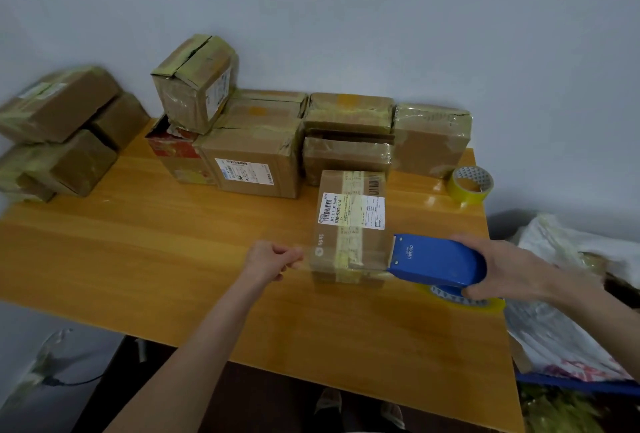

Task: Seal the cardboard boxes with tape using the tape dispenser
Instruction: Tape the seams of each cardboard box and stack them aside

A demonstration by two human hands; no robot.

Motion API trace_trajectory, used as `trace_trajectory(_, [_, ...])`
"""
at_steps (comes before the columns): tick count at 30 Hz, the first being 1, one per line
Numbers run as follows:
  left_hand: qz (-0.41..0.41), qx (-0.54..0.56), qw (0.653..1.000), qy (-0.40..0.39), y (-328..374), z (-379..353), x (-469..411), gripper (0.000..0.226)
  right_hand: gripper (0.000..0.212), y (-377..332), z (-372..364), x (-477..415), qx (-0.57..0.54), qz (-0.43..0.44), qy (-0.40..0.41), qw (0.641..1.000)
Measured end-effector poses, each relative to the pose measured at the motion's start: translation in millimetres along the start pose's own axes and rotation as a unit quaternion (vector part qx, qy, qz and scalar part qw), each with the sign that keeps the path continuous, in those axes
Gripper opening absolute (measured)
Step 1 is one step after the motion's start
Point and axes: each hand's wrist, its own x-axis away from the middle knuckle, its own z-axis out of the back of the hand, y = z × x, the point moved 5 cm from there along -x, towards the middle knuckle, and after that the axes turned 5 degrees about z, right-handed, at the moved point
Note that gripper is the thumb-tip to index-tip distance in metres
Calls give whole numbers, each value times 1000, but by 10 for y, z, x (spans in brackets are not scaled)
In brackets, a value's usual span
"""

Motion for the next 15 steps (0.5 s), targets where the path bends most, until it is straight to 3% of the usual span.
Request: trace_trajectory(15, [18,-41,999,12,-150,-188,-183,20,76,178,-158,-198,52,-44,-13,998])
